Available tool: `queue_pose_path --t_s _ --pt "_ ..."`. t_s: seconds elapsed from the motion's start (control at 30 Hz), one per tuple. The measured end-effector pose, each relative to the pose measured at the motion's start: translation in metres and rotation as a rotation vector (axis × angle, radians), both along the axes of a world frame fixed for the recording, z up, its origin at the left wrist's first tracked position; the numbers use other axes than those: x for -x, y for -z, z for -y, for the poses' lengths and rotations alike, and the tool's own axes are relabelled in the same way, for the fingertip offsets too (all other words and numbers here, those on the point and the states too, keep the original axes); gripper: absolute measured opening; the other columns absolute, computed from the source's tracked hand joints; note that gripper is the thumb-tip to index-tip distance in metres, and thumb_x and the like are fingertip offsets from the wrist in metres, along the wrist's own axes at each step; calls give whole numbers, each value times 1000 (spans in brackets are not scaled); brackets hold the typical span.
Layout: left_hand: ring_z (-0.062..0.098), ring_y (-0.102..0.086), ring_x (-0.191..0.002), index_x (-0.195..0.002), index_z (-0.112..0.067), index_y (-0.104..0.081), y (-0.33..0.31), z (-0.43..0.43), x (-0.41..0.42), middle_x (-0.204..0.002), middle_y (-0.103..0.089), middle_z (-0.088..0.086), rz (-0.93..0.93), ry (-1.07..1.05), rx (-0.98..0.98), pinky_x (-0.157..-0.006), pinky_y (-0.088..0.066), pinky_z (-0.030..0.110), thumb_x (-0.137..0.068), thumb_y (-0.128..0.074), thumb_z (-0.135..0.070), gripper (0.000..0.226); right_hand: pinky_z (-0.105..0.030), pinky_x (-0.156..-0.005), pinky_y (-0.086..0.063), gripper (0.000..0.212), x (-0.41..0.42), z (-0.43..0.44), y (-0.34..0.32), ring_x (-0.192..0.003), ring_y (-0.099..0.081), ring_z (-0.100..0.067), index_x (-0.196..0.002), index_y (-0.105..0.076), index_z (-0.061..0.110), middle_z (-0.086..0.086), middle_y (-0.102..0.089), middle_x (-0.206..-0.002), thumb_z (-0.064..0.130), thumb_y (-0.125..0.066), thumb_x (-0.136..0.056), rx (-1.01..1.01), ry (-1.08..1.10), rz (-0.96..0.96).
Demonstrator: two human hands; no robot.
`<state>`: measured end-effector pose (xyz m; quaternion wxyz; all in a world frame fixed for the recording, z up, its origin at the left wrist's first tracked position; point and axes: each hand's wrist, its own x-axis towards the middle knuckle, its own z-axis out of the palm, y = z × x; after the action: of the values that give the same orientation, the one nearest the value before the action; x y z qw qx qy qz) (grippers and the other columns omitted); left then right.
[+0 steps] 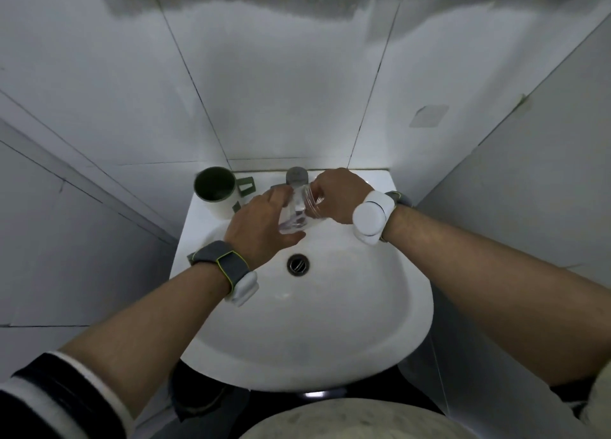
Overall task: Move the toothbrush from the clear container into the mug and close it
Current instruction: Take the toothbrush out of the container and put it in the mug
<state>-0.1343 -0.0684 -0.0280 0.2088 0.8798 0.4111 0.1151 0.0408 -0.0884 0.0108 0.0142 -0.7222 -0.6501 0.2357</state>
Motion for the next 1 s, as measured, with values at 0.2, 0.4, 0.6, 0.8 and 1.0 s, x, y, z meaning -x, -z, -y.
queue_pose_path --t_s 0.2,0.4,0.6,0.8,1.0 --pt "17 -56 -96 -136 -22 -41 4 -5 17 -116 -61 1 26 -57 44 -76 -48 30 -72 -76 -49 77 -30 -80 -52 13 -2 6 -21 -89 -66 -21 -89 -73 14 -3 -72 -96 19 -67 -78 -118 40 -178" --pt "17 -59 -92 -133 -23 -42 7 -12 39 -113 -59 -2 -1 -131 98 -76 -55 33 -72 -77 -49 75 -26 -74 -53 3 -9 -4 -34 -75 -66 -18 -80 -71 18 0 -70 -78 17 -69 -78 -220 206 -379" --pt "18 -61 -94 -135 -23 -40 3 -20 56 -112 -60 -3 7 -195 154 -76 -51 31 -72 -77 -49 77 -27 -78 -53 10 -3 -20 -43 -79 -68 -18 -85 -69 22 -1 -71 -84 19 -75 -77 -204 196 -473" --pt "13 -58 -91 -135 -24 -40 1 -17 64 -113 -62 -2 24 -232 144 -70 -38 21 -73 -78 -47 77 -24 -84 -49 22 16 -25 -29 -92 -66 -15 -98 -72 18 0 -73 -102 30 -74 -80 -132 129 -389" --pt "15 -58 -96 -137 -23 -38 -3 -16 66 -120 -61 0 1 -182 60 -74 -43 23 -73 -77 -47 79 -31 -85 -52 15 31 -23 -19 -93 -64 -19 -94 -76 24 -2 -69 -104 27 -74 -79 -147 -40 -363"
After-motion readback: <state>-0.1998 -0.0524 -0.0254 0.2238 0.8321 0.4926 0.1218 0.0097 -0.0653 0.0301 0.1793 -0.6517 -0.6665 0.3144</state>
